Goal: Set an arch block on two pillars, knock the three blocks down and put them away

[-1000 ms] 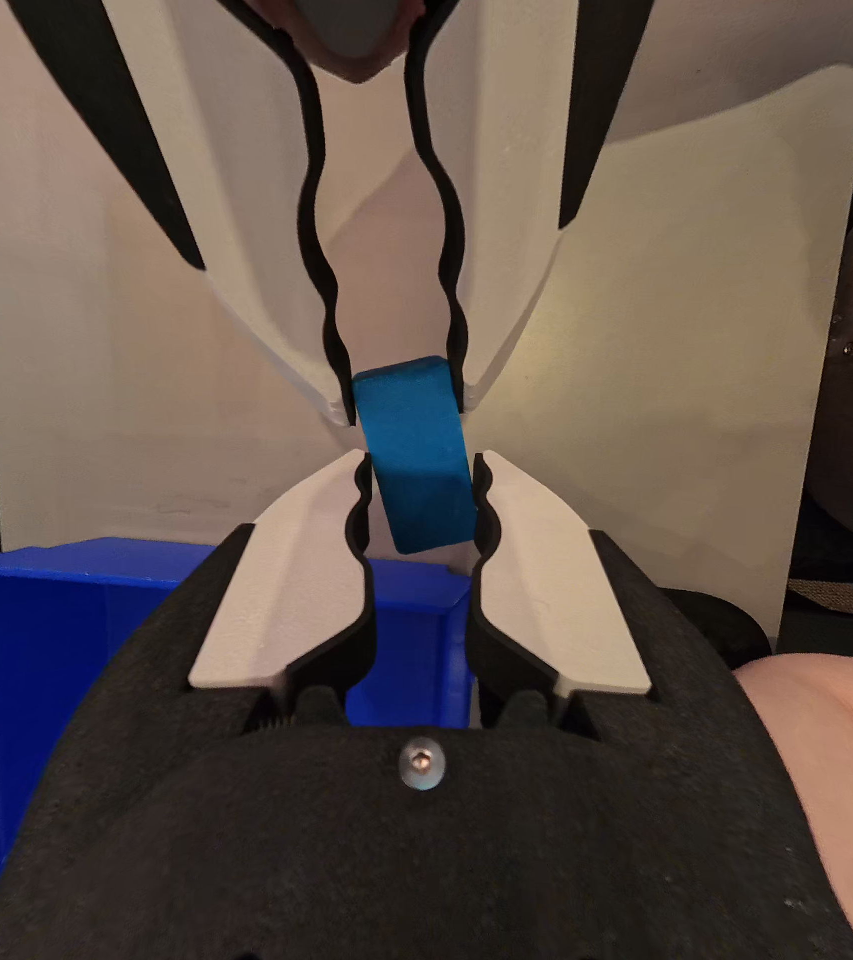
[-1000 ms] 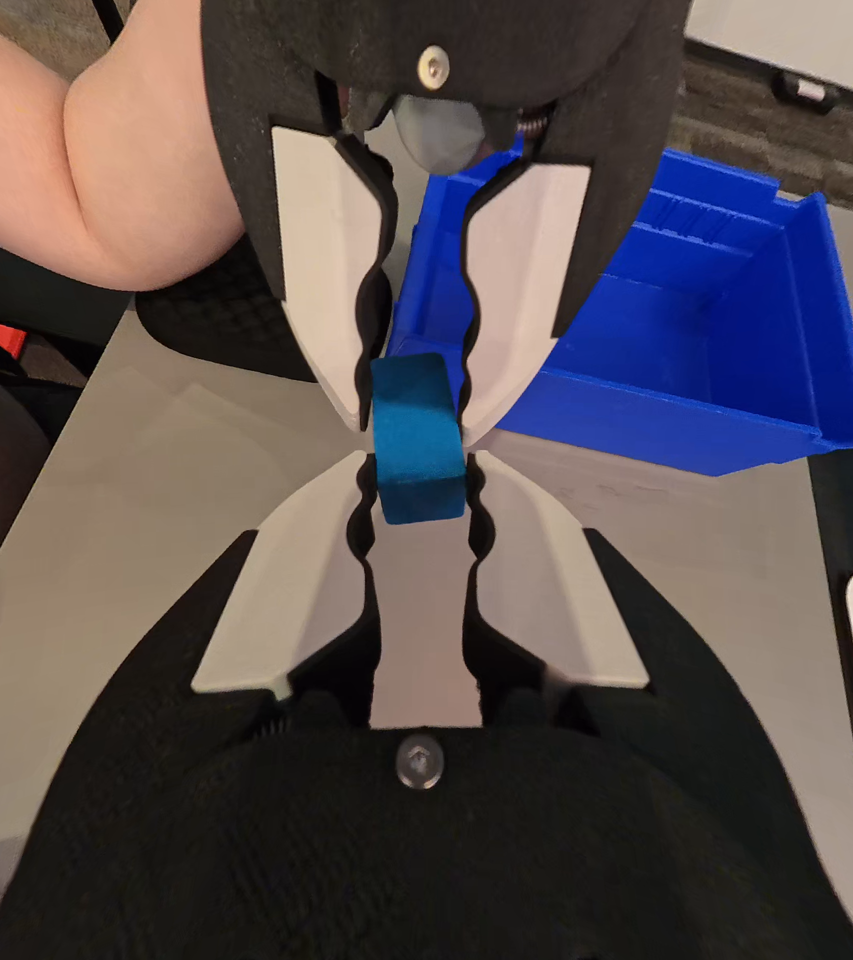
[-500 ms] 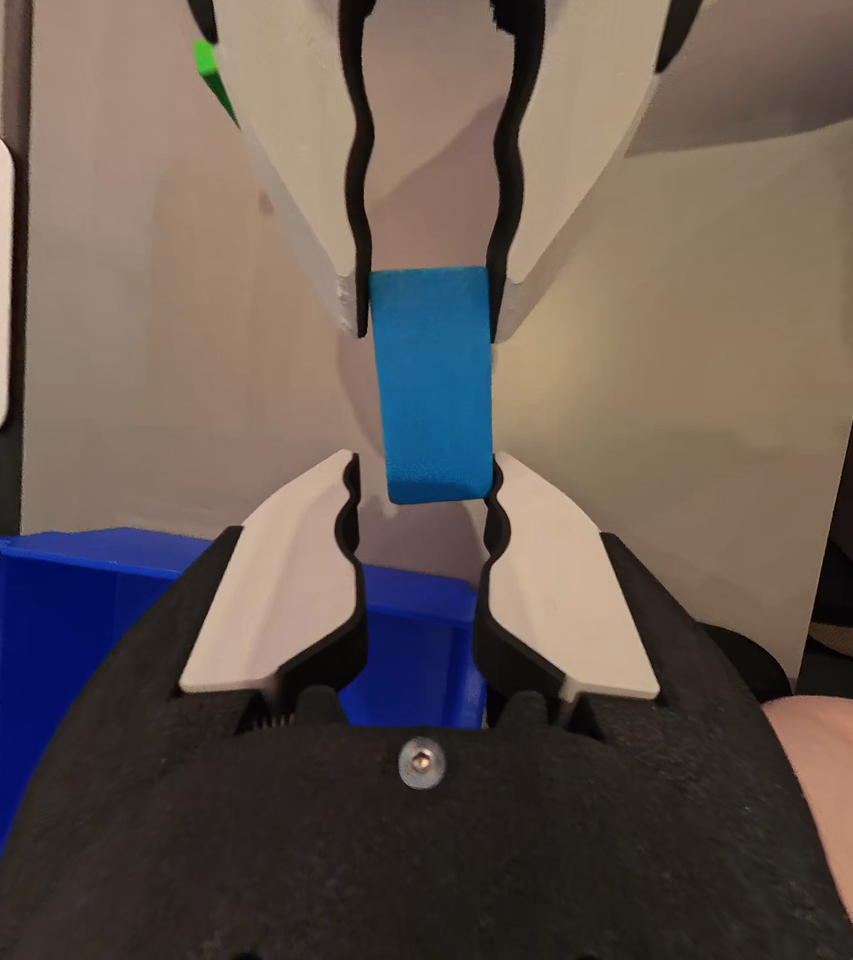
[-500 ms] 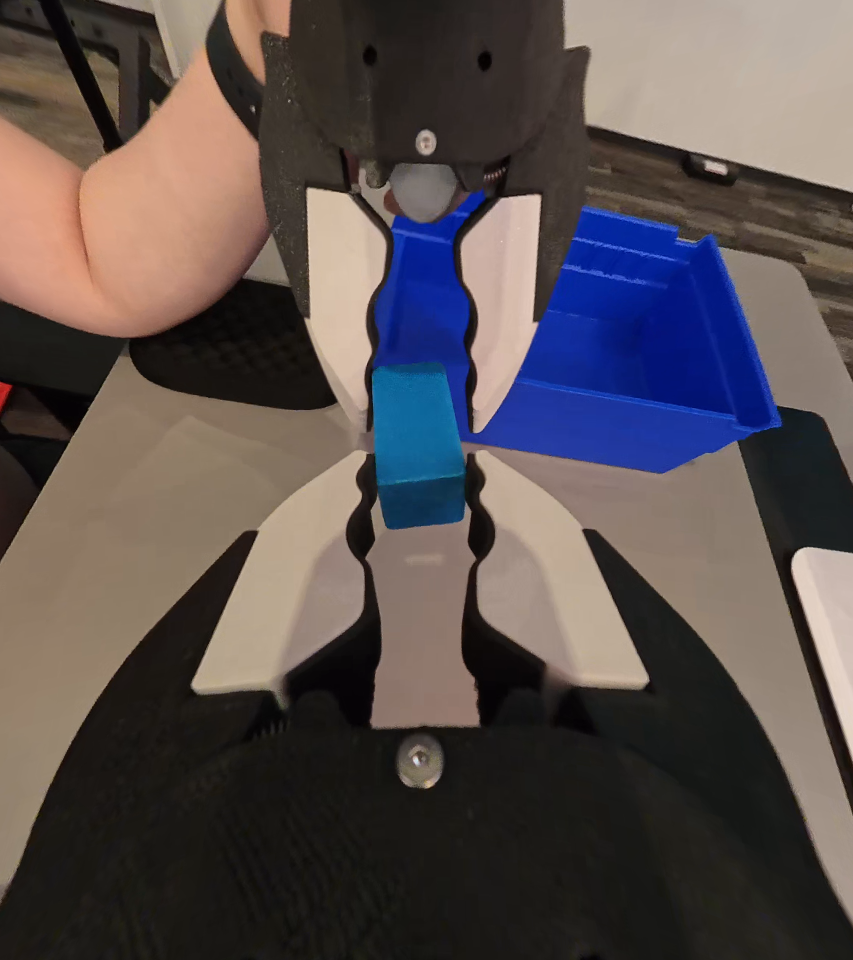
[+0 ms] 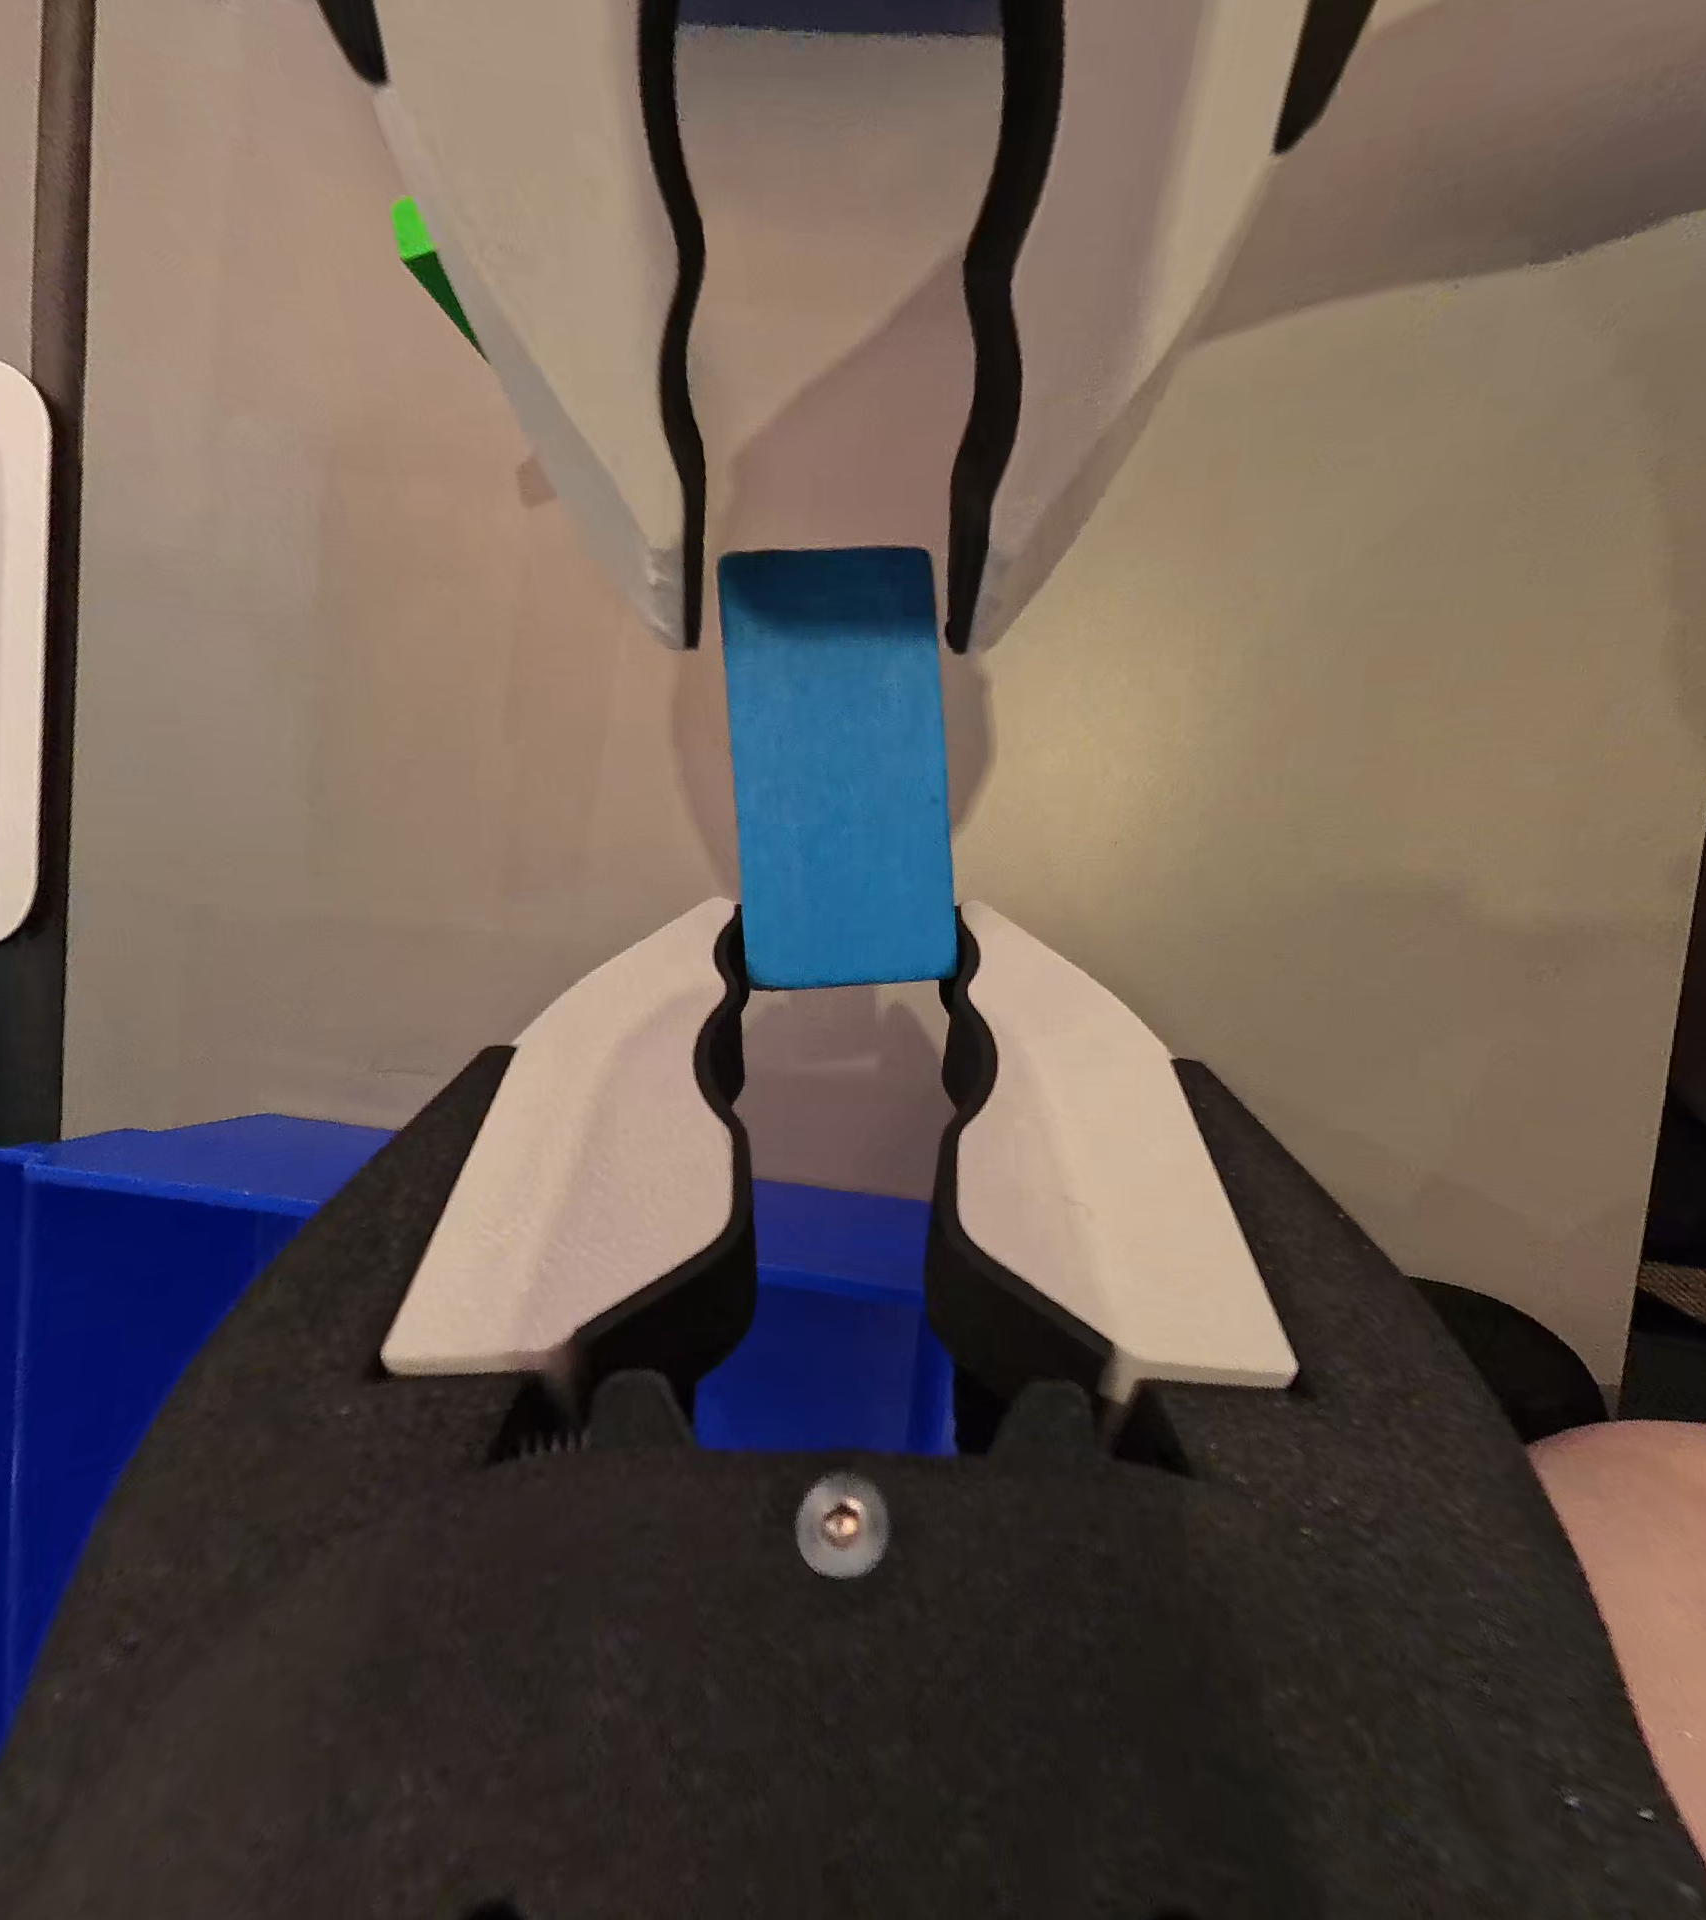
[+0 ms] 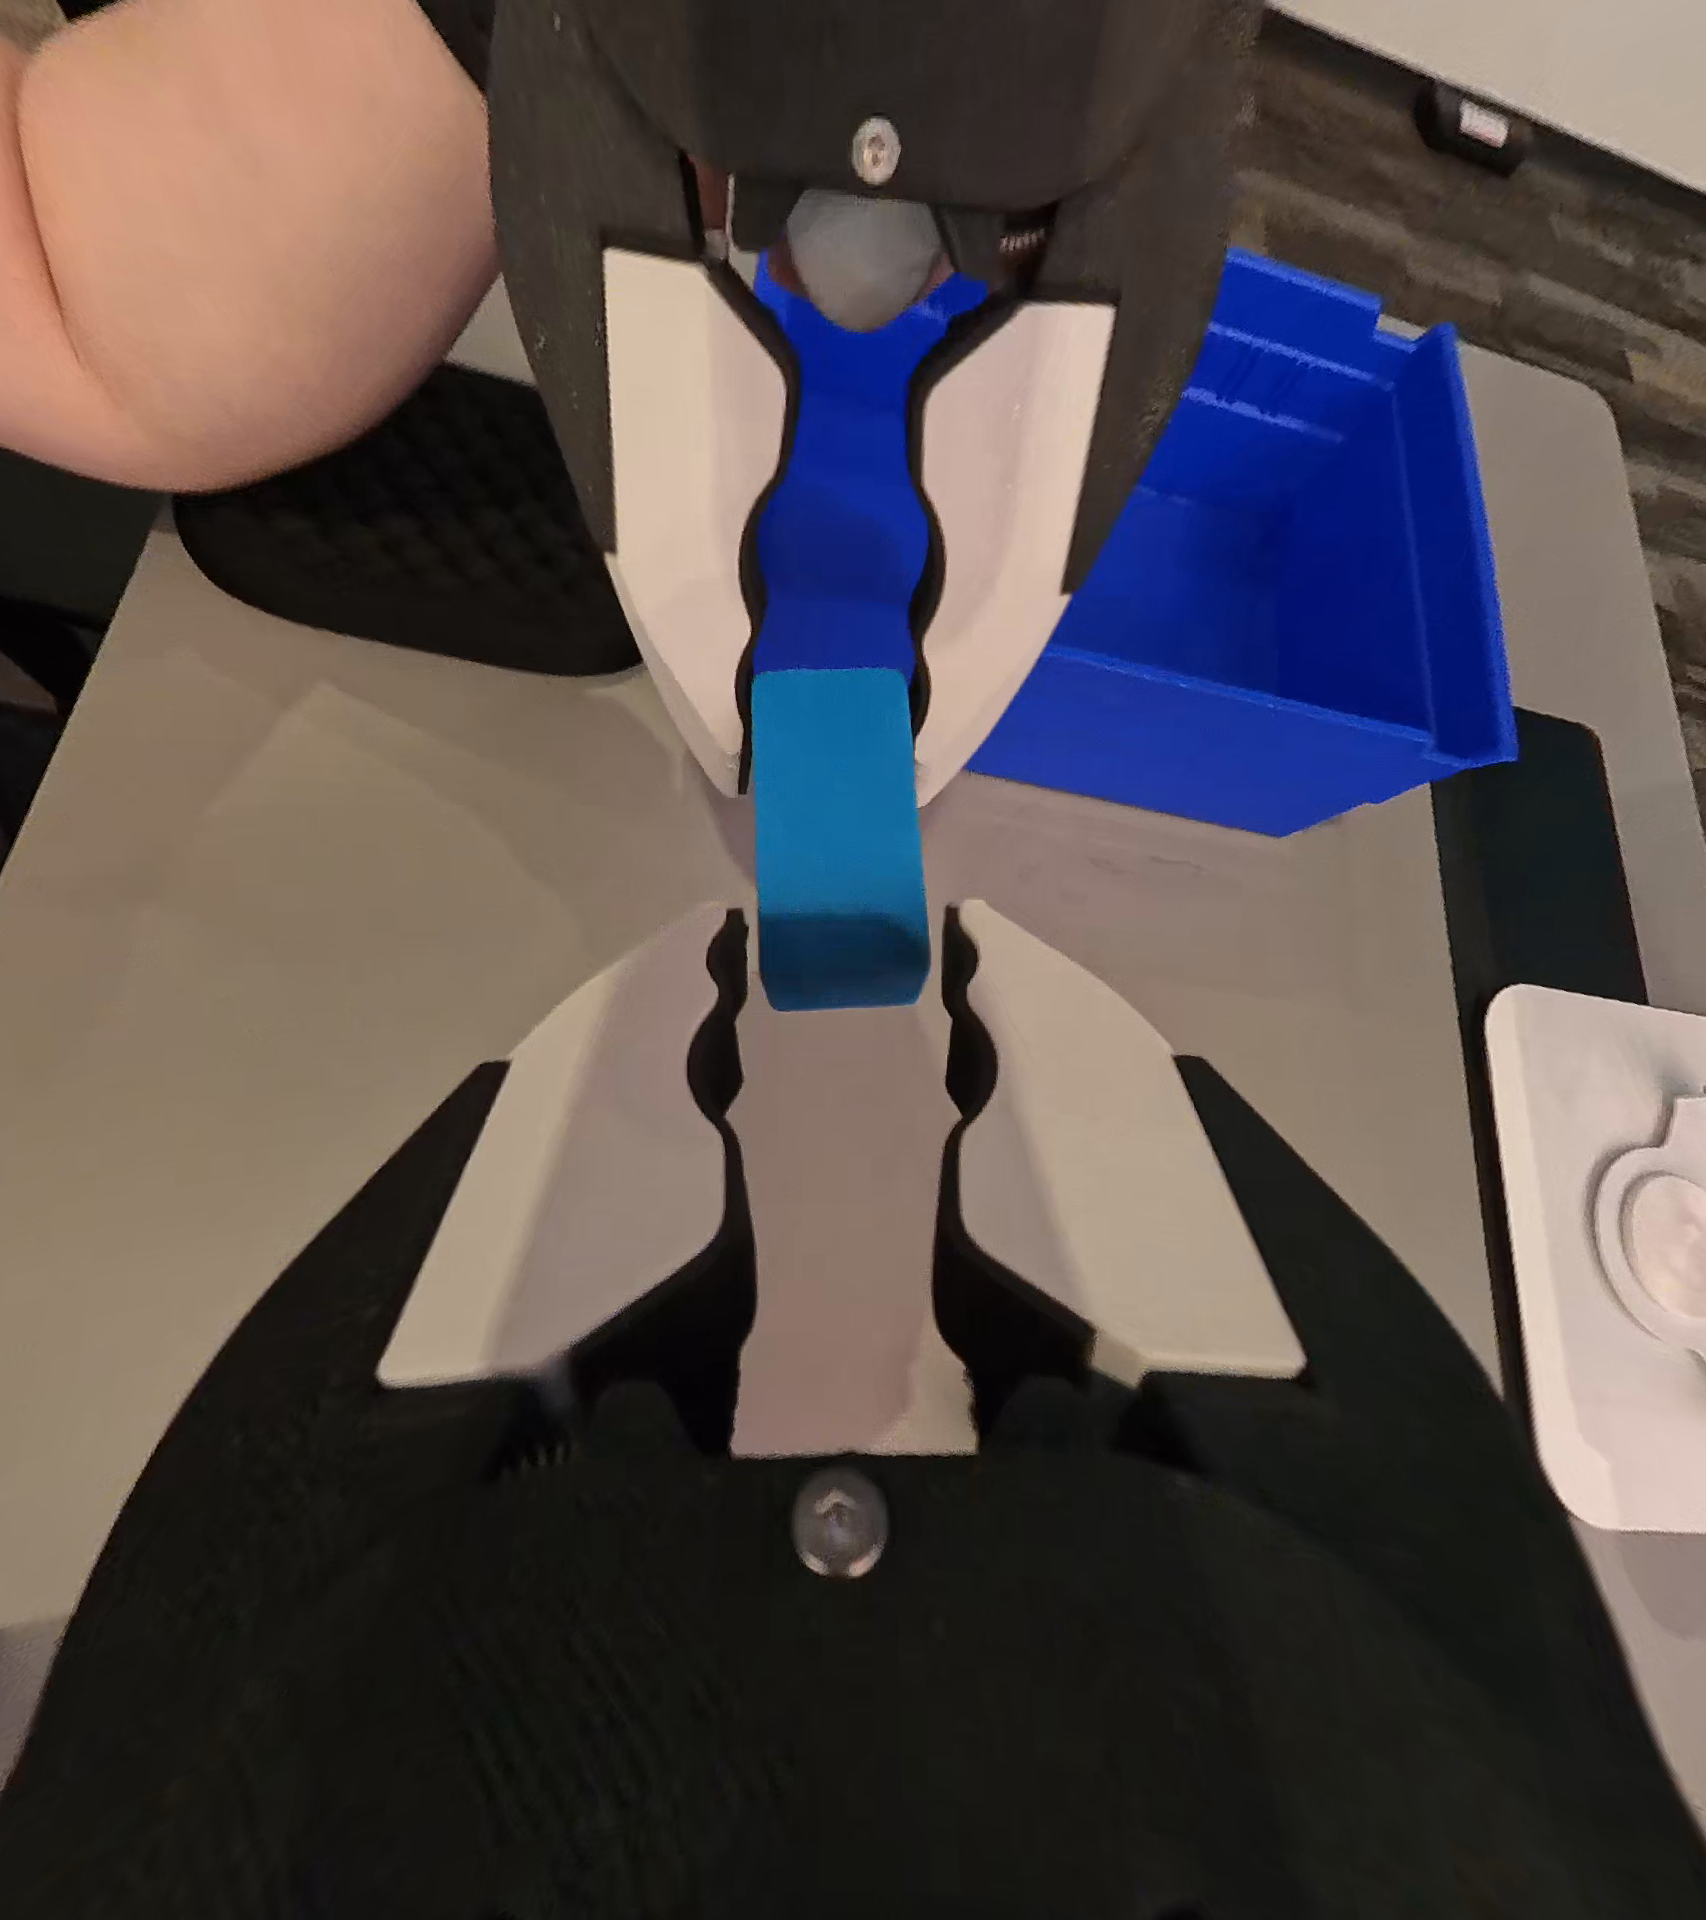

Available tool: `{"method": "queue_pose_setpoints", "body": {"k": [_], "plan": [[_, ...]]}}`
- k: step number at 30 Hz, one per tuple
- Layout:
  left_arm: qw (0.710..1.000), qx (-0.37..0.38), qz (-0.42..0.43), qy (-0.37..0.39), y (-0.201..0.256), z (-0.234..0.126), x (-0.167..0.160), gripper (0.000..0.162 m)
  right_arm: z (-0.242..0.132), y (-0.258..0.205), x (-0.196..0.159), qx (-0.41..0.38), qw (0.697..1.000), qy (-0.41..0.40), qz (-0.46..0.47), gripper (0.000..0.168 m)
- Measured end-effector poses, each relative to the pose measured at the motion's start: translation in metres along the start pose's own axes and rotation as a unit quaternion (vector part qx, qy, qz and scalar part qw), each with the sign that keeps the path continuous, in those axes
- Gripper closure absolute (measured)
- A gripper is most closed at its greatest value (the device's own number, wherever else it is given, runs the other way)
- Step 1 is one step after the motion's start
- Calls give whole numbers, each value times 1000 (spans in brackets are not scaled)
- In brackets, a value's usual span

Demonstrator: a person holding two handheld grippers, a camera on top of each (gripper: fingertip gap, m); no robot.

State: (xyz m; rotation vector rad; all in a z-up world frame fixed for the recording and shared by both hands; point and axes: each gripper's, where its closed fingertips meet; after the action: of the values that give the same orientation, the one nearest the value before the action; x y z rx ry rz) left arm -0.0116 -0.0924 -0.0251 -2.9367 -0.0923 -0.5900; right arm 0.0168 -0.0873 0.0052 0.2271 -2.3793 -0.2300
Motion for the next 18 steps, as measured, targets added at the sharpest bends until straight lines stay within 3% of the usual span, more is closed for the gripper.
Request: {"method": "queue_pose_setpoints", "body": {"k": [14, 18], "plan": [[1000, -4, 1, -6, 4, 2, 0, 126, 9, -5, 3, 14, 1000, -16, -5, 135], [998, 18, -27, 44, -8, -17, 5, 113, -24, 12, -10, 5, 1000, -19, -7, 135]]}}
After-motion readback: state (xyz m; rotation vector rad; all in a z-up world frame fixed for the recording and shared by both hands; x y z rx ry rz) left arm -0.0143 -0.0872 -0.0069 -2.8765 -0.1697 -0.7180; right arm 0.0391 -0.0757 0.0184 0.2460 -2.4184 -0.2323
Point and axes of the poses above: each gripper's, where its closed fingertips meet, z out along the fingers, x out of its top, y = z × x across the jaws, and after that the axes turned 7 degrees about -y, right-handed
